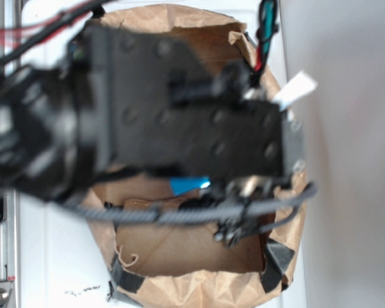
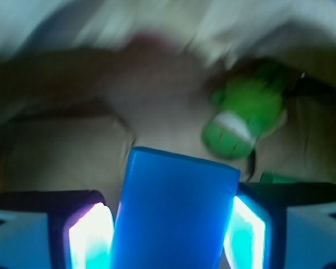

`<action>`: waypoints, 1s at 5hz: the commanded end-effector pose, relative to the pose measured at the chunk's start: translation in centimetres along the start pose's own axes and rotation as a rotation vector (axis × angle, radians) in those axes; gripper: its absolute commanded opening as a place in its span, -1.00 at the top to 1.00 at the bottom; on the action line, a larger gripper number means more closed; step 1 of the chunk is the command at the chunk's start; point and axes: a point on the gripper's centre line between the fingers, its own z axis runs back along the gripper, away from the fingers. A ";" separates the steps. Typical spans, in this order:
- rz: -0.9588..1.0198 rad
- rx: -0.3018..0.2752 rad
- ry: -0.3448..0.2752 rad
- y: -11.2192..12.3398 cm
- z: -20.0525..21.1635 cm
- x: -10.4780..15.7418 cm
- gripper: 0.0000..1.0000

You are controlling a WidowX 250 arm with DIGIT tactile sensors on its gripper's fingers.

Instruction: Grab the blue block.

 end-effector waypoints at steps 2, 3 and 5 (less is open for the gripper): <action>-0.096 -0.069 -0.067 1.0 3.0 -3.2 1.00; -0.096 -0.088 -0.053 0.6 4.1 -3.8 1.00; -0.045 -0.113 -0.074 0.8 4.9 -2.3 1.00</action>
